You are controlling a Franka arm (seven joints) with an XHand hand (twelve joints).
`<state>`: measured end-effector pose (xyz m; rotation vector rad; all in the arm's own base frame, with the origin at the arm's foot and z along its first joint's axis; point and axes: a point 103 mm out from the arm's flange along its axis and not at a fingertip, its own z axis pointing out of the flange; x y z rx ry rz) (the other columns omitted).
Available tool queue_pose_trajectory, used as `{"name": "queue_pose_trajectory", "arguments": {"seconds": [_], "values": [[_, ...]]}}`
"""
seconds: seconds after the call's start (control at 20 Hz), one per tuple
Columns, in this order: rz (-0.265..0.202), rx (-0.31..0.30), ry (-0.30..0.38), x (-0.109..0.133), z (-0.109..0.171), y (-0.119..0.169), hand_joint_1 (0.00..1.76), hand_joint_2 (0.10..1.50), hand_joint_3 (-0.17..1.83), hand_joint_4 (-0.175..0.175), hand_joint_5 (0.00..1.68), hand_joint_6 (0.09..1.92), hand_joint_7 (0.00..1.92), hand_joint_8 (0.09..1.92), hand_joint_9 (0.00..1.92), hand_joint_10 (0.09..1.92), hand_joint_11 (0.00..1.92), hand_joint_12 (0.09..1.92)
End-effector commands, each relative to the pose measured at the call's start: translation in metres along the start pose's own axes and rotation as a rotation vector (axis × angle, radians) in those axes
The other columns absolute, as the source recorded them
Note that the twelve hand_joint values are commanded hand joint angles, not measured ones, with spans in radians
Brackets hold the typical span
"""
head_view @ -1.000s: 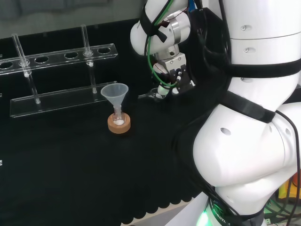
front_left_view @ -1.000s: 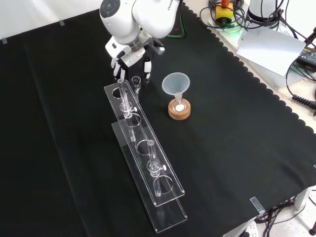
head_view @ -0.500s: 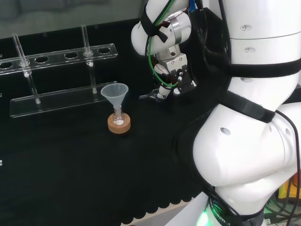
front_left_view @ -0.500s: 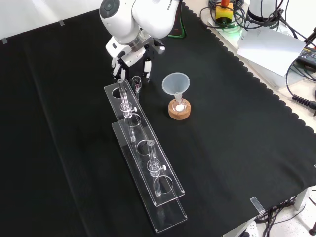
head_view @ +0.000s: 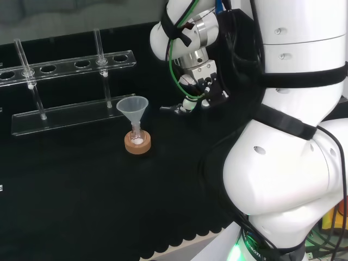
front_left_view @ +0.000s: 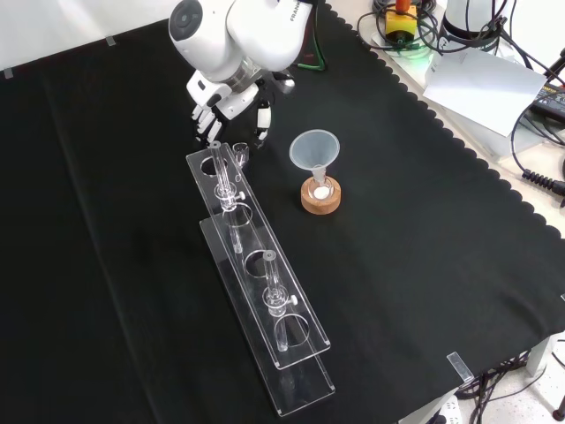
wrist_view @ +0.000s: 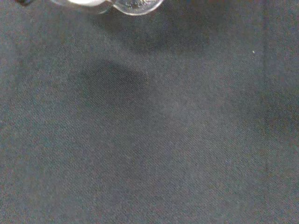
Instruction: Put the weighing funnel back on the table.
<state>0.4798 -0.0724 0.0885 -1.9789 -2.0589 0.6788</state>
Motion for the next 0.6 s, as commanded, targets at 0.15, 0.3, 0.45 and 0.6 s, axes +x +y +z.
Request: {"name": "queue_pose_trajectory", "arguments": {"seconds": [0.15,0.3,0.45,0.6], "values": [[0.005,-0.007,0.010,-0.002,-0.007,-0.019,0.78,0.71,0.46,-0.026,0.32,0.10,0.01,0.57,0.18,0.68,0.04,1.39],[0.008,-0.038,0.022,-0.006,-0.019,-0.032,0.78,0.71,0.46,-0.027,0.31,0.09,0.00,0.56,0.17,0.69,0.02,1.39],[0.010,-0.061,0.024,-0.009,-0.030,-0.047,0.77,0.70,0.46,-0.028,0.31,0.09,0.01,0.57,0.19,0.70,0.05,1.40],[0.022,-0.082,0.041,-0.012,-0.039,-0.063,0.77,0.70,0.46,-0.028,0.31,0.09,0.02,0.57,0.20,0.70,0.07,1.40]]}}
